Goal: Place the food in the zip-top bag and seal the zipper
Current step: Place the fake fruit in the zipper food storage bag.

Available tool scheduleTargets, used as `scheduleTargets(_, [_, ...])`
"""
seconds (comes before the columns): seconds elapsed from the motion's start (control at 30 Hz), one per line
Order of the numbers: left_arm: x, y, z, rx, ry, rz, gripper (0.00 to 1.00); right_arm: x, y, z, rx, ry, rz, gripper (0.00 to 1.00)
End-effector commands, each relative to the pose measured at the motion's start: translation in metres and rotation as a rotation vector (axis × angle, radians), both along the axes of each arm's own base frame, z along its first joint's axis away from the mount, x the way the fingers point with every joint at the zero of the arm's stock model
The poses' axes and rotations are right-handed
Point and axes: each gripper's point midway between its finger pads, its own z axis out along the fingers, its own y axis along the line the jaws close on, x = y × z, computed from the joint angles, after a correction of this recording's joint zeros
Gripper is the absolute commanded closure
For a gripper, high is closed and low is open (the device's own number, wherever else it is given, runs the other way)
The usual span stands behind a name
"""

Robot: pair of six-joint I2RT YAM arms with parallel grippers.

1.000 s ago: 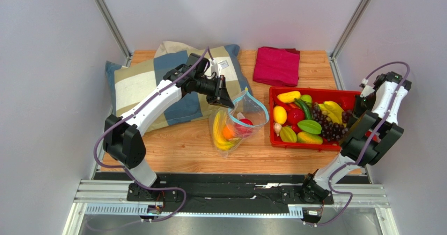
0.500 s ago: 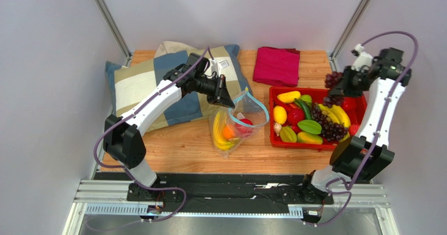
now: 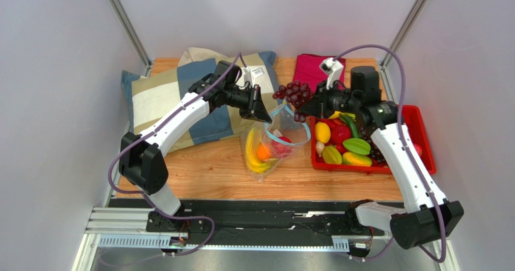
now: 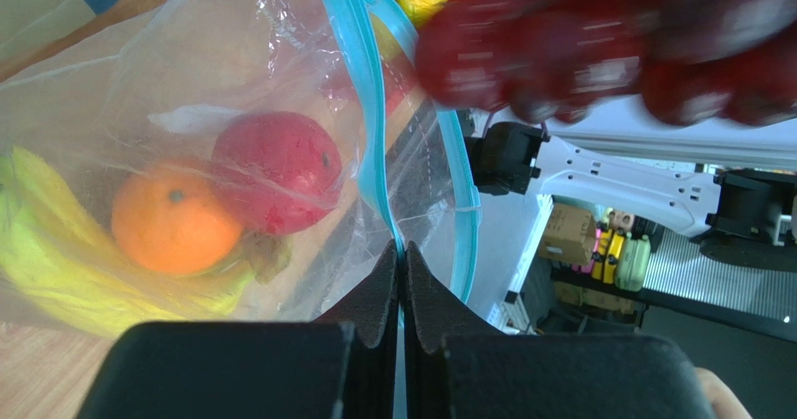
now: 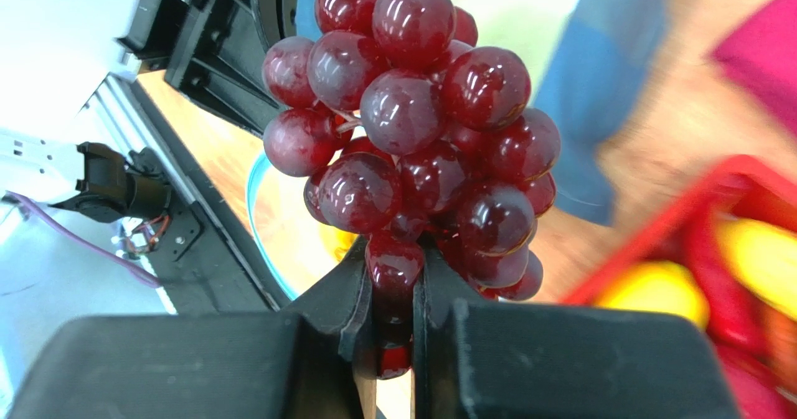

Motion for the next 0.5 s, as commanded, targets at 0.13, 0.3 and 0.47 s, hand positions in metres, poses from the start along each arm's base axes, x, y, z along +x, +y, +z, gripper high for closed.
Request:
scheduleTargets(0.13, [0.003,-0.002,0.021,-0.066,-0.044,0.008,1.00,-0.005,0.037,-0.033,0.012,-0.001,0.060,1.00])
scheduleTargets(0.3, [0.004,-0.001,0.024,-0.070,-0.062,0.019,1.00,-0.023,0.018,-0.023,-0.072,-0.126,0.076,1.00])
scheduleTargets(0.47, [0.005,-0.001,0.022,-0.068,-0.062,0.018,1.00,-0.039,0.000,-0.004,-0.178,-0.283,0.120,1.00])
